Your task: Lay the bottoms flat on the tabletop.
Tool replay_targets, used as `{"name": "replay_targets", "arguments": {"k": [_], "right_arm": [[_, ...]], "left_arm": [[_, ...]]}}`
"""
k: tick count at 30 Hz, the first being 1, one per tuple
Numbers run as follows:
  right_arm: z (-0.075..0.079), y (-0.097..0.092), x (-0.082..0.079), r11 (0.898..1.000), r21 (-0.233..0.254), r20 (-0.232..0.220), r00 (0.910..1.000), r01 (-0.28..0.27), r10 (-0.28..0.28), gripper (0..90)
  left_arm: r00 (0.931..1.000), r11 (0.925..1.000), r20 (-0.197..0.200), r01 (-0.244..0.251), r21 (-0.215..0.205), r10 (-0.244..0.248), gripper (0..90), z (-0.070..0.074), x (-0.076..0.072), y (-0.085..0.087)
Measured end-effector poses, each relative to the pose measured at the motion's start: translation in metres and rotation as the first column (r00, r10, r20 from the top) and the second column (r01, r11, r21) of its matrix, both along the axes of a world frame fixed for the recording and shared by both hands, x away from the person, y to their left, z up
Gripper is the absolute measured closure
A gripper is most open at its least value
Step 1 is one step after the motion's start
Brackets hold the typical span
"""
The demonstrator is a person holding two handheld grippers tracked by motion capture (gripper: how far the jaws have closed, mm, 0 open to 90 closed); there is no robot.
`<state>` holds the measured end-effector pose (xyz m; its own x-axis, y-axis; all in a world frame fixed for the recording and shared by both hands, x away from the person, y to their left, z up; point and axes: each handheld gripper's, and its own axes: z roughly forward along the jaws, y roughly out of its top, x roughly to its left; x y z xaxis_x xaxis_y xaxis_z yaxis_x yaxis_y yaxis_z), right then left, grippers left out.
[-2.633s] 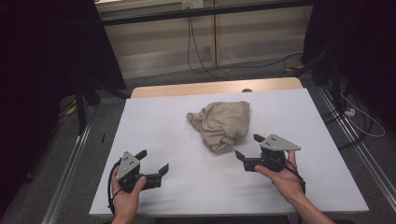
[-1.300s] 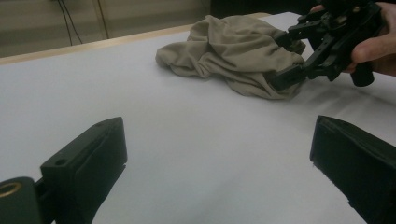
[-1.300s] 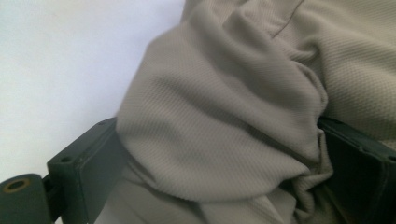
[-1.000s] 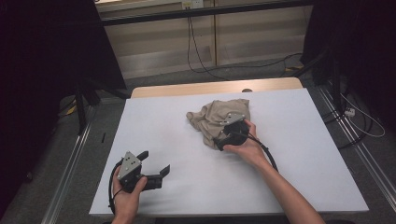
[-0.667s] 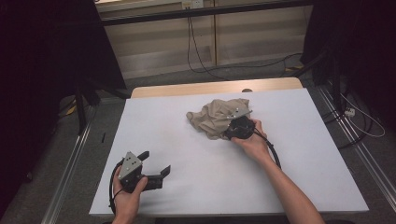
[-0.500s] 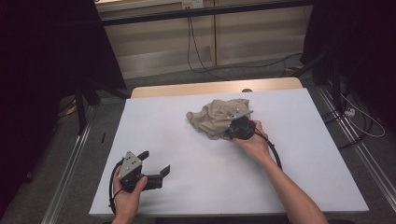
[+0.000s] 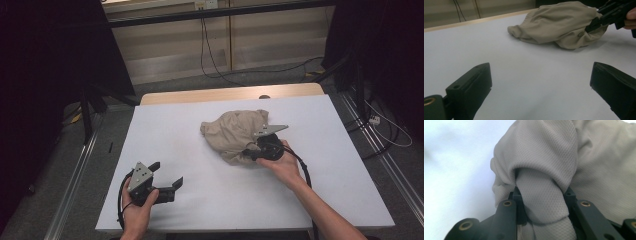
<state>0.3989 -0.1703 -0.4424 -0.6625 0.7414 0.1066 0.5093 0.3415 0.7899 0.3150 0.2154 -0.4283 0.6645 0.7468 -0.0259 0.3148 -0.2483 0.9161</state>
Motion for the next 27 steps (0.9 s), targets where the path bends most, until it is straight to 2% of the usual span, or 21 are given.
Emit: {"name": "replay_targets", "arguments": {"k": [8,13,14,15,16,20,21,22,23,24,25,26,27], "right_arm": [[0.007,0.001,-0.023,0.999,0.036,0.01,0.9992,-0.039,0.038,66.5],[0.01,0.003,-0.044,0.996,0.047,0.012,0.9972,-0.075,0.074,66.4],[0.01,0.003,-0.044,0.996,0.047,0.012,0.9972,-0.075,0.074,66.4],[0.011,0.004,-0.049,0.995,0.055,0.01,0.9965,-0.083,0.083,66.4],[0.012,0.005,-0.052,0.995,0.052,0.015,0.9961,-0.088,0.087,66.3],[0.012,0.005,-0.062,0.993,0.063,0.017,0.9953,-0.096,0.095,66.2],[0.012,0.005,-0.062,0.993,0.063,0.017,0.9953,-0.096,0.095,66.2],[0.012,0.005,-0.068,0.993,0.075,0.011,0.9955,-0.094,0.094,66.2],[0.012,0.005,-0.07,0.993,0.077,0.012,0.9955,-0.095,0.094,66.2],[0.012,0.005,-0.07,0.993,0.077,0.012,0.9955,-0.095,0.094,66.2],[0.013,0.006,-0.075,0.992,0.075,0.015,0.9951,-0.098,0.098,66.2],[0.013,0.006,-0.075,0.992,0.075,0.015,0.9951,-0.098,0.098,66.2],[0.013,0.007,-0.08,0.991,0.071,0.019,0.9933,-0.115,0.114,66.2]], "left_arm": [[0.9996,0.9999,-0.026,0.011,0.011,-0.011,4.0,0.0,0.002,-0.012],[0.9965,0.9968,-0.029,0.079,0.017,-0.078,4.7,-0.001,0.006,-0.038],[0.9965,0.9968,-0.029,0.079,0.017,-0.078,4.7,-0.001,0.006,-0.038],[0.9945,0.9944,-0.021,0.103,0.022,-0.103,4.7,-0.002,0.005,-0.048],[0.9922,0.9925,-0.032,0.121,0.017,-0.12,4.8,-0.002,0.006,-0.051],[0.9924,0.9928,-0.04,0.117,0.025,-0.116,5.9,-0.003,0.006,-0.063],[0.993,0.9926,-0.041,0.113,0.044,-0.111,5.9,-0.003,0.007,-0.067],[0.99,0.9903,-0.05,0.134,0.039,-0.132,7.1,-0.004,0.009,-0.074],[0.99,0.9903,-0.05,0.134,0.039,-0.132,7.2,-0.004,0.009,-0.074],[0.9869,0.9879,-0.06,0.152,0.032,-0.15,7.2,-0.005,0.01,-0.078],[0.9735,0.9762,-0.08,0.216,0.017,-0.214,7.1,-0.006,0.011,-0.084],[0.9735,0.9762,-0.08,0.216,0.017,-0.214,7.1,-0.006,0.011,-0.084],[0.9681,0.9715,-0.087,0.237,0.012,-0.235,7.8,-0.008,0.011,-0.09]]}}
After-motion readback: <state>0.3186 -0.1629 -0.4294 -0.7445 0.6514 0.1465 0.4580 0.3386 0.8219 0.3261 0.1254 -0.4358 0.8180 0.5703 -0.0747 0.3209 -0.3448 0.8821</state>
